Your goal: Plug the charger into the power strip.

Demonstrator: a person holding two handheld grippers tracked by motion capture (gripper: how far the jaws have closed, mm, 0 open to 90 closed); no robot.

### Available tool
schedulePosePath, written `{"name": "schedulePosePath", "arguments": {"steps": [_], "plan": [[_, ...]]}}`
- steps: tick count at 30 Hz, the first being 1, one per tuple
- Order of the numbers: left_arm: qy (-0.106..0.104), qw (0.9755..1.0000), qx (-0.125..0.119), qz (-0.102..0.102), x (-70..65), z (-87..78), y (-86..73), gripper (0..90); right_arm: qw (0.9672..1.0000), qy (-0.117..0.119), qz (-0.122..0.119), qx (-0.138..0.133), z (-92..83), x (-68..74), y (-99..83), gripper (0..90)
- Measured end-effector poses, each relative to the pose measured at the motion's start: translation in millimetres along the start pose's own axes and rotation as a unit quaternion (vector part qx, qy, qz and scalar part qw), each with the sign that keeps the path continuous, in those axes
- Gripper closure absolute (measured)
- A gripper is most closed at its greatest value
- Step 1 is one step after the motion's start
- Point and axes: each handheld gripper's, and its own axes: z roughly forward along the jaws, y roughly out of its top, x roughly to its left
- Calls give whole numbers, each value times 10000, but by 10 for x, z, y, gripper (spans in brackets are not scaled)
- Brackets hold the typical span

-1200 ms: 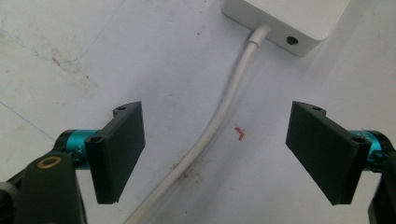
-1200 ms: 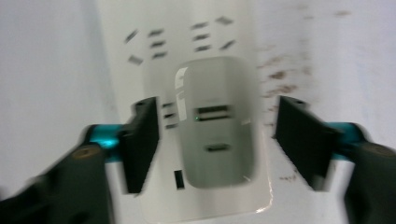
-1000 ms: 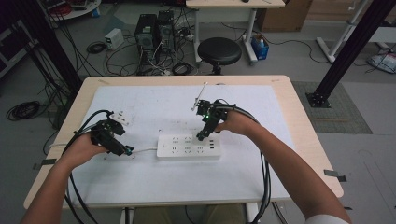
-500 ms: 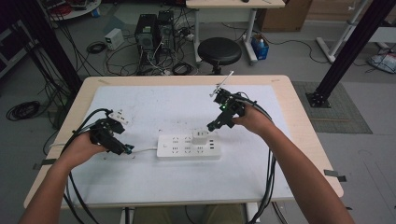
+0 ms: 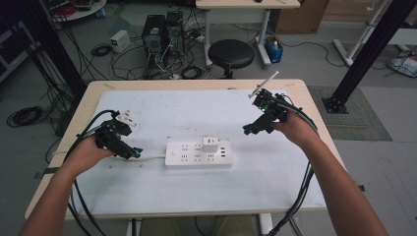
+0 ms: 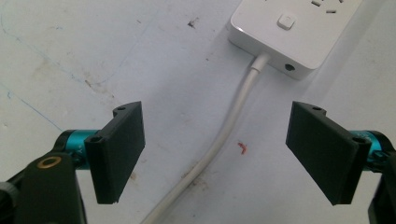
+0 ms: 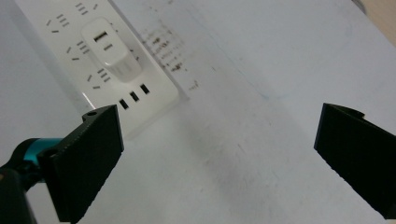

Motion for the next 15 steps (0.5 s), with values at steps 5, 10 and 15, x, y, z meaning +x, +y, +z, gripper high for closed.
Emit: {"name": "schedulePosePath", "arguments": {"steps": [5, 10, 15], "plan": [[27, 10000, -23, -51, -12, -11, 4, 196, 9996, -66, 235, 148, -88, -22, -205, 7], [93, 9999, -93, -93, 16, -36, 5, 196, 9995, 53, 220, 221, -95, -3, -349, 7], [140, 9998, -84, -146, 55, -22, 0, 197, 9993, 13, 101, 358, -14, 41, -419, 7]]}}
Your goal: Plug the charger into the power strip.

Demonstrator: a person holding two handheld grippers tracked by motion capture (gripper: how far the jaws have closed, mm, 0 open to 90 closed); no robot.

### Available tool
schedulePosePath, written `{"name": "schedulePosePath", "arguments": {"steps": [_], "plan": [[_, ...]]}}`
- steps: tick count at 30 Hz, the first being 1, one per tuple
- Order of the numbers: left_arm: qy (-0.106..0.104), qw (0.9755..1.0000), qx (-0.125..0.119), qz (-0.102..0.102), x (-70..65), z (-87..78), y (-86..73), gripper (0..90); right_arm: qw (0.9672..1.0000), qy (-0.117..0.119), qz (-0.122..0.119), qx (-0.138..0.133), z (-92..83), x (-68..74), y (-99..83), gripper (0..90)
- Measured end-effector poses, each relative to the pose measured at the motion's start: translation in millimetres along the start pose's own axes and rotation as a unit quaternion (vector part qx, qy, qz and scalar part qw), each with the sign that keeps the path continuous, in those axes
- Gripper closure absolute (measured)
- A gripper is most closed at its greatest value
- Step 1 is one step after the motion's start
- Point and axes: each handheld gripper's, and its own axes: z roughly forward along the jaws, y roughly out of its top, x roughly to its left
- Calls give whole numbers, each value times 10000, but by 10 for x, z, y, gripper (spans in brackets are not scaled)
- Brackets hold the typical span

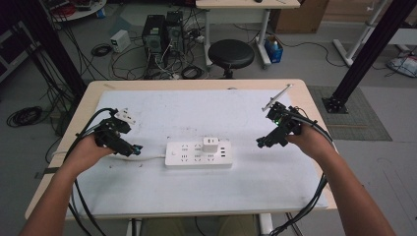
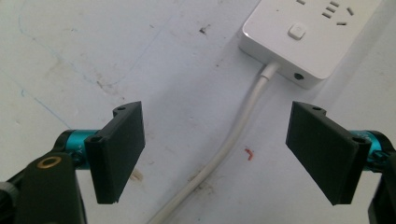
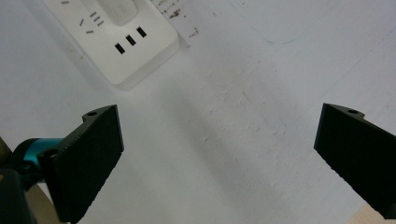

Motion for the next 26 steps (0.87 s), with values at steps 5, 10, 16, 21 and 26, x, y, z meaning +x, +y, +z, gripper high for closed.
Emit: {"name": "schedulePosePath", "arguments": {"steps": [5, 10, 16, 21, 26], "plan": [[35, 10000, 27, 15, 13, -1, -8, 196, 10000, 14, 27, -13, 46, 13, -37, 7], [48, 10000, 28, 12, 8, 12, -6, 196, 10000, 37, 49, 3, 62, 19, -73, 7], [63, 10000, 42, 11, 3, 30, 7, 196, 9999, 78, 108, 0, 114, 26, -136, 7], [72, 9999, -23, -65, 10, 38, -2, 196, 9995, 200, 201, 110, 168, 33, -217, 7], [64, 10000, 4, -49, 9, 51, -14, 196, 9993, 201, 302, 74, 194, 32, -272, 7]]}}
